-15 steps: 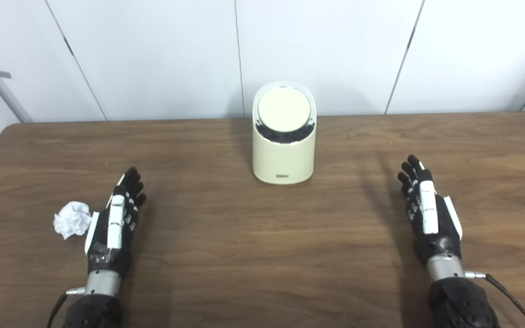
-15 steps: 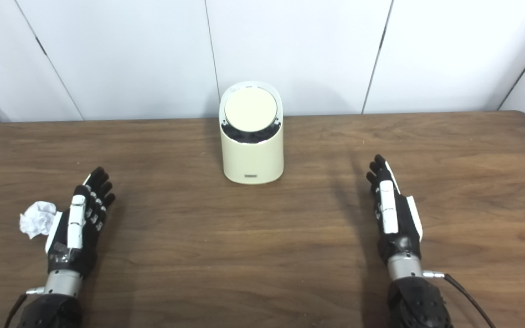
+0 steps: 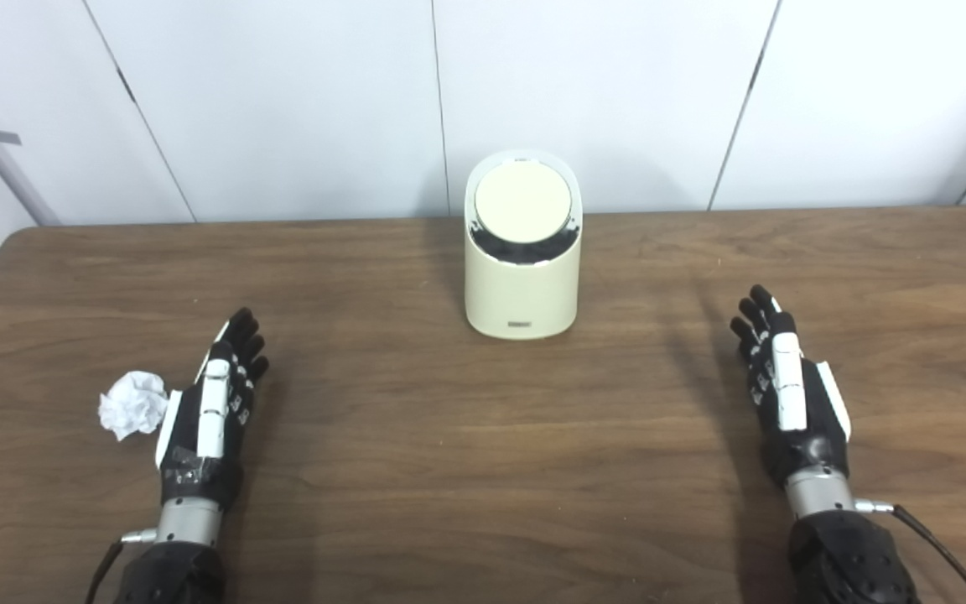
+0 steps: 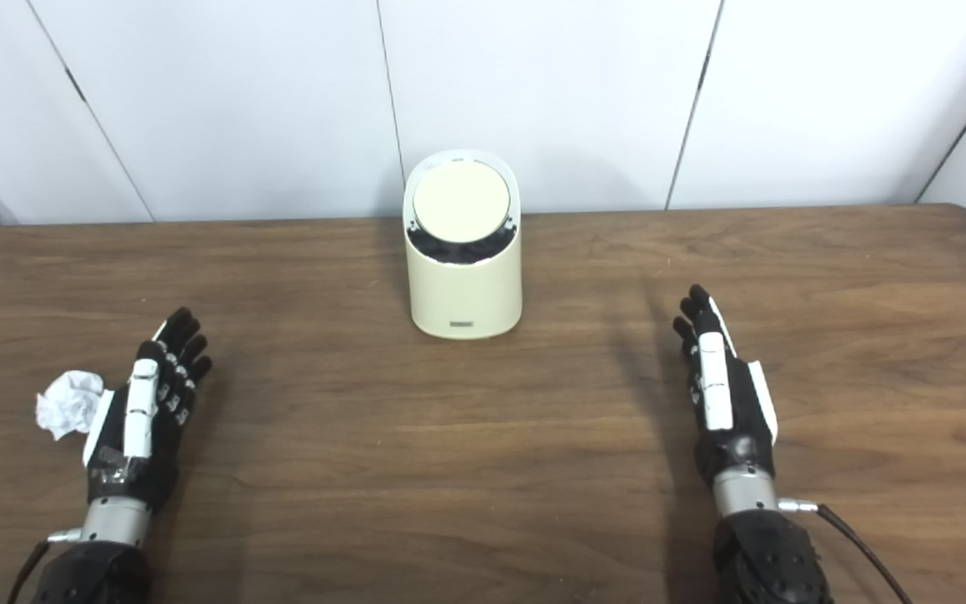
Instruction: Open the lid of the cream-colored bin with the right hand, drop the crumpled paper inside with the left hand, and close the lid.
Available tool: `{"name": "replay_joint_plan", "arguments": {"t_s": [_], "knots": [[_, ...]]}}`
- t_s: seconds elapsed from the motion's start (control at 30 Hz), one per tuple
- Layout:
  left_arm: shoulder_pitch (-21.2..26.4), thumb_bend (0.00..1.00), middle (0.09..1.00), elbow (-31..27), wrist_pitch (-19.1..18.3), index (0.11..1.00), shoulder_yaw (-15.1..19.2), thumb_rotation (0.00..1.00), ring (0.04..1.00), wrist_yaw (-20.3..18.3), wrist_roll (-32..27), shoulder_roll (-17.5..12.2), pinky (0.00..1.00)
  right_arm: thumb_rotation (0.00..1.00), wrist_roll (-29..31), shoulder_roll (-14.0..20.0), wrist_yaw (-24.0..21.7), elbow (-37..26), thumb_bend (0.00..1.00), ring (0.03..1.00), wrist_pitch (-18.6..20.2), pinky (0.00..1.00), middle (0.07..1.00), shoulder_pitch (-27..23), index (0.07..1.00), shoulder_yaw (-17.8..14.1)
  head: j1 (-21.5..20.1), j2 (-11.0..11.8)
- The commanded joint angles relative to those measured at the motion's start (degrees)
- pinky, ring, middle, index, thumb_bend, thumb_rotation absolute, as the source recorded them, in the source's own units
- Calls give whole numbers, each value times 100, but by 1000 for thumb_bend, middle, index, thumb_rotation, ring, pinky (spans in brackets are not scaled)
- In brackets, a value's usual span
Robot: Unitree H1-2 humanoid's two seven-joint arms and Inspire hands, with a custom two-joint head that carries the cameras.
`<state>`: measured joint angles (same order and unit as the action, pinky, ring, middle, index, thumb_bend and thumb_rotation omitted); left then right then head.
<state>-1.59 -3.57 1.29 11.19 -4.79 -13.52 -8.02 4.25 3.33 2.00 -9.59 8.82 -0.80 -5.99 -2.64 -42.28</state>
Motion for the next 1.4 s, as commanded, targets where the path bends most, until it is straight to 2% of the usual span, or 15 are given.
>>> {"name": "replay_joint_plan", "arguments": {"t_s": [0.0, 0.53, 0.8, 1.13, 1.37], "knots": [[88, 491, 971, -100, 122, 961, 28, 913, 975, 12, 15, -61, 993, 1000, 31, -1, -26, -144, 498, 949, -144, 1000, 959, -72, 957, -13, -7, -6], [92, 484, 975, -62, 134, 968, 34, 925, 979, -8, 1, -75, 993, 1000, 6, -9, -14, -138, 502, 950, -152, 1000, 957, -88, 957, 4, -43, 54], [25, 479, 984, -48, 175, 975, 6, 925, 992, -47, 15, -70, 1000, 1000, -65, 28, 23, -148, 516, 954, -218, 1000, 948, -168, 944, -11, -64, 267], [-37, 491, 990, 46, 339, 979, -17, 937, 992, -24, 115, -46, 1000, 992, -236, 126, 19, -46, 499, 947, -276, 1000, 945, -519, 959, 44, -68, 496], [-68, 478, 991, 46, 340, 976, -29, 925, 994, 9, 128, -10, 1000, 935, -599, 344, -18, -116, 548, 944, -16, 996, 951, -815, 967, 225, -82, 592]]}}
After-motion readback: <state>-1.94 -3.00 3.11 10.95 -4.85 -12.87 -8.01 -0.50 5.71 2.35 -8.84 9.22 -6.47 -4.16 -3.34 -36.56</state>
